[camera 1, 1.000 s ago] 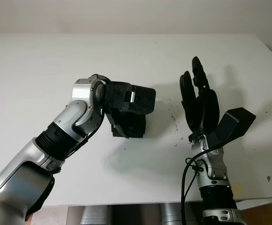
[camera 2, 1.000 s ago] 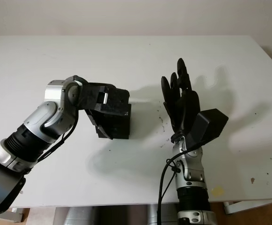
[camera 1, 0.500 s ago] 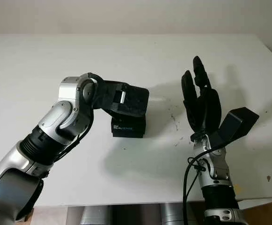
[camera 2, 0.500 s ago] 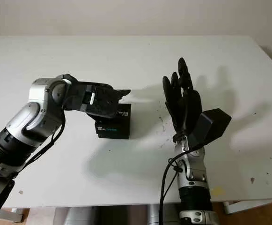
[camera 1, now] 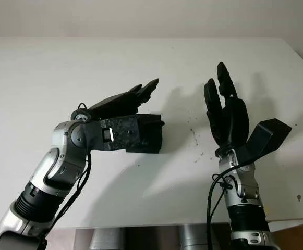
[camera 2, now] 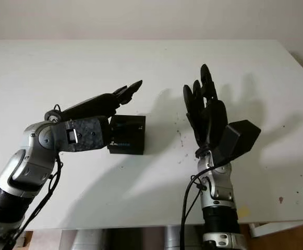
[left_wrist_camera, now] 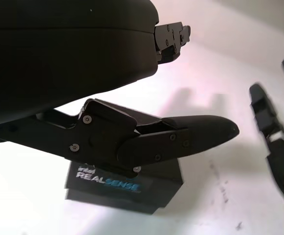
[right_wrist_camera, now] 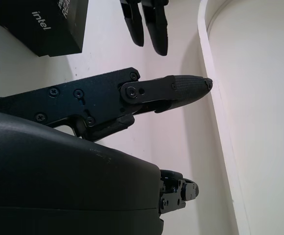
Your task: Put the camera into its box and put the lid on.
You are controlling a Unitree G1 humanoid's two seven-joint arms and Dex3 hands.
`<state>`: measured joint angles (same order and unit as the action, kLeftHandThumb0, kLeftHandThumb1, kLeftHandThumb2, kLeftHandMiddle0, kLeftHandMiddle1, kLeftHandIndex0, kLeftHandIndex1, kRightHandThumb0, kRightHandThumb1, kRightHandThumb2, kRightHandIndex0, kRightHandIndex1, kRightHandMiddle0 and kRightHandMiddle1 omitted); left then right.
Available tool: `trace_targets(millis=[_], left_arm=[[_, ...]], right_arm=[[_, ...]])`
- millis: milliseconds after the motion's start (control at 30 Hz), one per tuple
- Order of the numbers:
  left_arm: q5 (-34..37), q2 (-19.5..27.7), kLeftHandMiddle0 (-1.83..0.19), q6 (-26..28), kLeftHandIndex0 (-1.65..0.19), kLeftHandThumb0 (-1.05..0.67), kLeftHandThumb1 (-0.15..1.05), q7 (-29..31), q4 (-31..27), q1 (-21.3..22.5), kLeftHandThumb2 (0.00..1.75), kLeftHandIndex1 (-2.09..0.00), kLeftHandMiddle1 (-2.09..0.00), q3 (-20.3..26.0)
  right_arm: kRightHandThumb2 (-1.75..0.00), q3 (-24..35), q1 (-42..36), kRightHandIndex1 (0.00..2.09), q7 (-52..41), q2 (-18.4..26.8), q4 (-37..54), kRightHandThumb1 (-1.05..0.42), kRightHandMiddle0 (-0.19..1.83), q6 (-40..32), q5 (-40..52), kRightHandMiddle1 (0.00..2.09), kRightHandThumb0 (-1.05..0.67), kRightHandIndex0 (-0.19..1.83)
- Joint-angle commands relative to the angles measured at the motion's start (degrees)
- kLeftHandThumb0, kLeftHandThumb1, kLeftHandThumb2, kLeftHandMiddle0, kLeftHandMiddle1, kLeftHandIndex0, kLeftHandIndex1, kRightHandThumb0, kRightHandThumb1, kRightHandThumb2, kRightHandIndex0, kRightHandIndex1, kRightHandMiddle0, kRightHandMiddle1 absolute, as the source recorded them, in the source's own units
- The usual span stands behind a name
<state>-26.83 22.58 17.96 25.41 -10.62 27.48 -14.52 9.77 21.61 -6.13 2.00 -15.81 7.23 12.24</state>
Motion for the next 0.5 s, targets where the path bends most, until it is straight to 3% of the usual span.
trace_targets(millis=[0, 200, 367, 467], left_arm=[[0.90, -1.45, 0.19, -1.95, 0.19, -0.73, 1.05, -3.07, 0.95, -1.58, 0.61, 0.00, 0.00, 1.22], [11.55, -8.79, 0.19, -4.80, 0.19, -0.71, 1.05, -8.32, 3.06, -5.29, 0.60, 0.00, 0.00, 5.80], [20.59, -14.73, 0.19, -8.45, 0.19, -0.75, 1.05, -11.17, 5.05, -5.92, 0.71, 0.00, 0.00, 8.81], [26.54, -18.11, 0.19, -3.58, 0.19, -0.76, 1.05, -11.42, 4.56, -5.60, 0.71, 0.00, 0.00, 10.55]], right_arm=[[-0.22, 0.40, -0.07, 0.05, -0.46, 0.80, 1.65, -1.05, 0.07, -0.33, 0.52, 0.05, -0.64, 0.01], [-0.22, 0.40, -0.52, 0.05, -0.15, 1.48, 2.27, -1.05, 0.07, -0.69, -0.04, 0.05, -0.64, 0.02], [-0.23, 0.61, -0.67, 0.05, -0.45, 1.73, 2.40, -1.05, 0.06, -1.02, 0.31, 0.05, -0.63, 0.01], [-0.23, 0.54, -0.80, 0.05, -0.49, 1.79, 2.71, -1.05, 0.06, -1.39, 0.25, 0.05, -0.63, 0.01]])
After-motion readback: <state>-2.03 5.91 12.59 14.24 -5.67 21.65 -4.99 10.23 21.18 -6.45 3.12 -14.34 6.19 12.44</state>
